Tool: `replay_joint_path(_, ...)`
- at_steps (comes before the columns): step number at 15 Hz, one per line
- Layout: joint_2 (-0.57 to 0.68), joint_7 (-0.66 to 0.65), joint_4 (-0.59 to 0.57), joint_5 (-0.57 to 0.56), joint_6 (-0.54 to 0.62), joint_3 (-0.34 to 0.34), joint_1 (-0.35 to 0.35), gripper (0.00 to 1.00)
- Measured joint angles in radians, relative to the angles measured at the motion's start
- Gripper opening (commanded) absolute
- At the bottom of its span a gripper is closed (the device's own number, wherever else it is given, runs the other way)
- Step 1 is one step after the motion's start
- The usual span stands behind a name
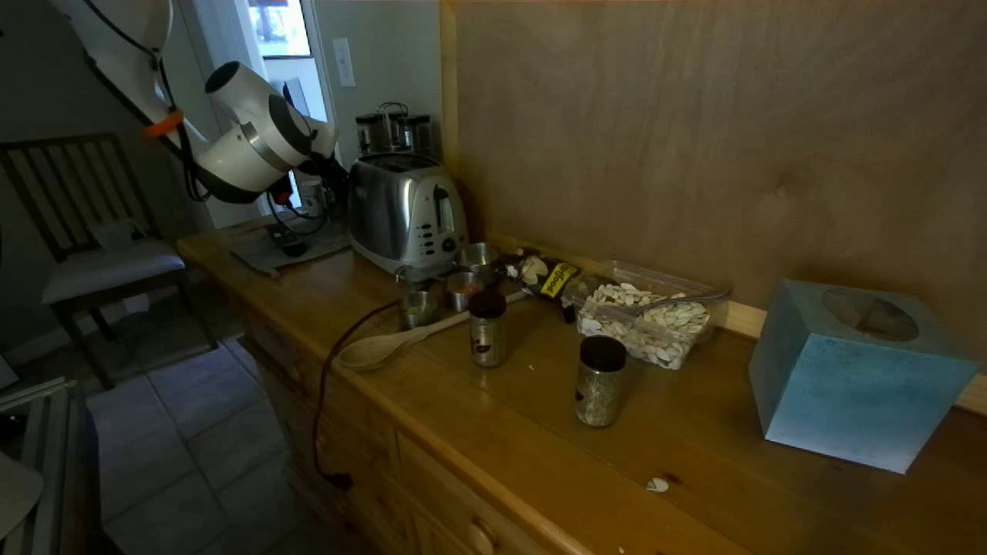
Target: Pick up the laying spice bottle on the bottom rack of the circular spice rack and put it on the counter
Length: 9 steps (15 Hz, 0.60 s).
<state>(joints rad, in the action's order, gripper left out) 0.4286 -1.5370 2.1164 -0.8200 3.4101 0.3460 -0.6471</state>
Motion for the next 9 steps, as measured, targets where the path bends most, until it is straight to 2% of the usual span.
replay_joint_path(9,0.106,0.014,0.000,0.232,0.141,0.208,-0.228,1.00)
